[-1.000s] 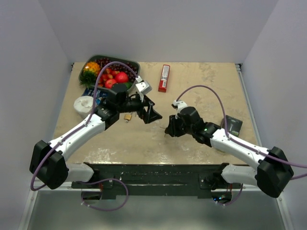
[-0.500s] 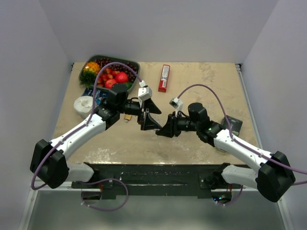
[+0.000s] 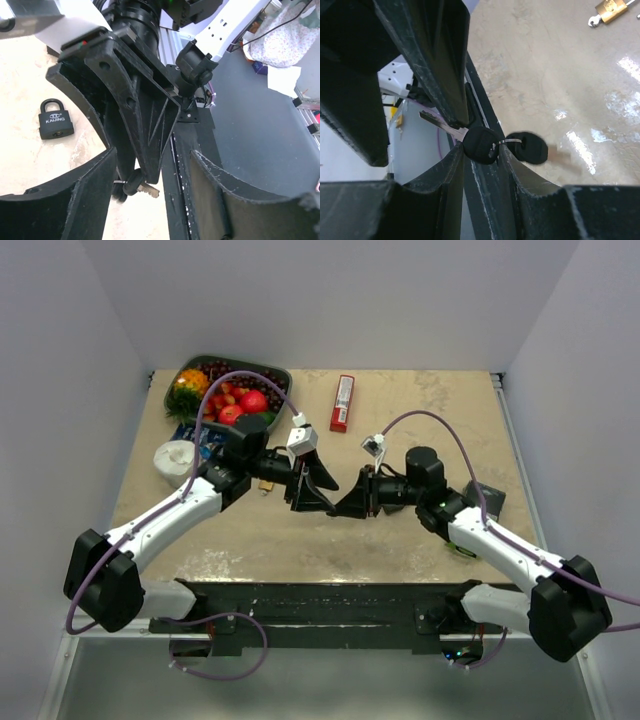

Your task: Unlock with the key

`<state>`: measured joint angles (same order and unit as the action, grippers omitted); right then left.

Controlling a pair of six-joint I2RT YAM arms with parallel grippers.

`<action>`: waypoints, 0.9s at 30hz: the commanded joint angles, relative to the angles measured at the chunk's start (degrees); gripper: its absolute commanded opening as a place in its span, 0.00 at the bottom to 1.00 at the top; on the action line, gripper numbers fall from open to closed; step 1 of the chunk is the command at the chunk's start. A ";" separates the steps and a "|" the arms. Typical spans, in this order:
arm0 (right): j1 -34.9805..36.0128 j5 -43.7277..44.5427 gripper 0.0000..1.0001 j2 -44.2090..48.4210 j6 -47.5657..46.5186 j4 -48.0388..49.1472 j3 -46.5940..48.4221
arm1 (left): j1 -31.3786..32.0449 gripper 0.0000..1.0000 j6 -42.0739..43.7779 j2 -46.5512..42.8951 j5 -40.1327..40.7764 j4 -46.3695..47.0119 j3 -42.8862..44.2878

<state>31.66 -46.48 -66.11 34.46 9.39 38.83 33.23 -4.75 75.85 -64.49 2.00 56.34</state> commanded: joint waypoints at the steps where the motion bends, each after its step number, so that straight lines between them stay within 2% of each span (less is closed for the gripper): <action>1: -1.60 -5.99 0.00 0.19 4.29 6.87 -0.95 | 0.34 0.63 2.03 0.00 -2.92 0.81 -0.09; 6: -2.74 -7.39 0.00 0.45 6.49 9.93 -1.74 | 0.60 0.66 4.14 0.61 -0.11 -1.65 0.44; 12: -3.62 -8.98 0.00 -0.07 10.10 13.98 -3.23 | 0.69 0.61 4.40 0.79 0.15 -1.82 0.44; 16: -3.80 -9.16 0.00 -0.34 10.98 15.22 -3.50 | 0.87 0.44 4.23 1.14 0.94 -1.65 0.44; 21: -4.06 -9.59 0.00 -0.69 12.47 17.32 -4.37 | 1.22 0.31 3.62 1.40 1.38 -0.51 0.09; 22: -4.06 -9.60 0.00 -0.86 12.56 17.68 -4.46 | 1.22 0.26 3.35 1.40 1.30 0.02 -0.26; 27: -4.15 -9.59 0.00 -1.57 12.91 18.56 -5.08 | 1.31 0.15 1.50 1.40 0.68 2.22 -0.88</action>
<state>27.73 -54.17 -67.26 46.35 23.79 34.26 34.26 -2.55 77.25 -62.70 0.14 56.07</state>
